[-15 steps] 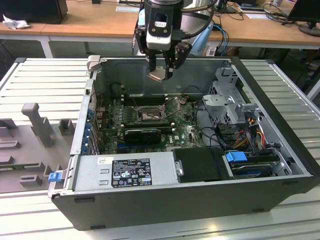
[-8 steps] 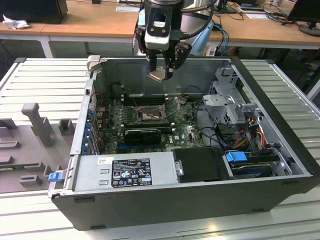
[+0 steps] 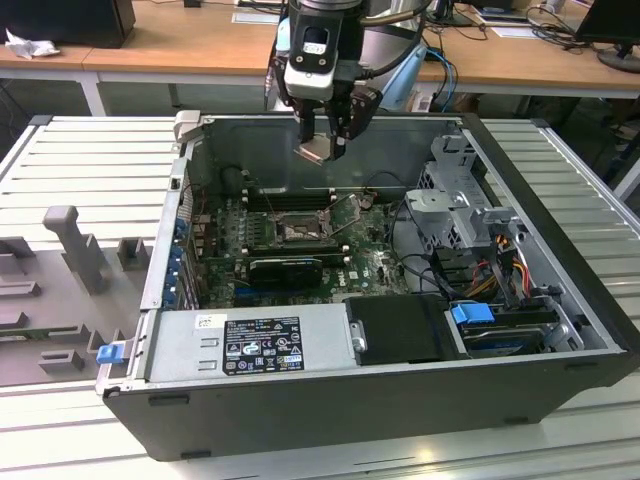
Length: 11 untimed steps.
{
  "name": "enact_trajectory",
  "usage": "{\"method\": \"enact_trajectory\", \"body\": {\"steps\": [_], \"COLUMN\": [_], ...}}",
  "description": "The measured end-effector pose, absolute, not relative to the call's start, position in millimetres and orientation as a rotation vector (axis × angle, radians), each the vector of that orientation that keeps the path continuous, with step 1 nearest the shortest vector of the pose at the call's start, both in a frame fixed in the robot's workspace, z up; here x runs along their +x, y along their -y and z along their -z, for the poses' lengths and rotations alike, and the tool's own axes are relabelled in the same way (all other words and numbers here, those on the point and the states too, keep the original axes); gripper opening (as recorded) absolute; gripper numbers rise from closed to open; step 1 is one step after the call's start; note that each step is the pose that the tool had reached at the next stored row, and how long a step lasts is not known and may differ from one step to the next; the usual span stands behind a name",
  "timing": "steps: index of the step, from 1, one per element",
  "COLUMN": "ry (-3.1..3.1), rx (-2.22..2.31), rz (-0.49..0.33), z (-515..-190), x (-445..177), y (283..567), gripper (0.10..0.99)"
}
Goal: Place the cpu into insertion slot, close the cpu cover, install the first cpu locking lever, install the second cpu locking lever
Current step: 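Place the cpu into insertion slot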
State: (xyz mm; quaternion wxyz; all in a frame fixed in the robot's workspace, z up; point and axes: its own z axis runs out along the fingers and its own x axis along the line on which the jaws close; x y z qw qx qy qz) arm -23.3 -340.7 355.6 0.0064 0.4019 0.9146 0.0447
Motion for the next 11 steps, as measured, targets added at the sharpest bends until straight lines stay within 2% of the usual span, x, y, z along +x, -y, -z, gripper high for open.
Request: {"method": "enact_trajectory", "body": {"steps": [11], "ry": [-2.832], "rx": [1.318], "rz": [-0.139], "z": [-355.3], "x": [-23.3], "y": [340.7], "gripper": [0.525]}}
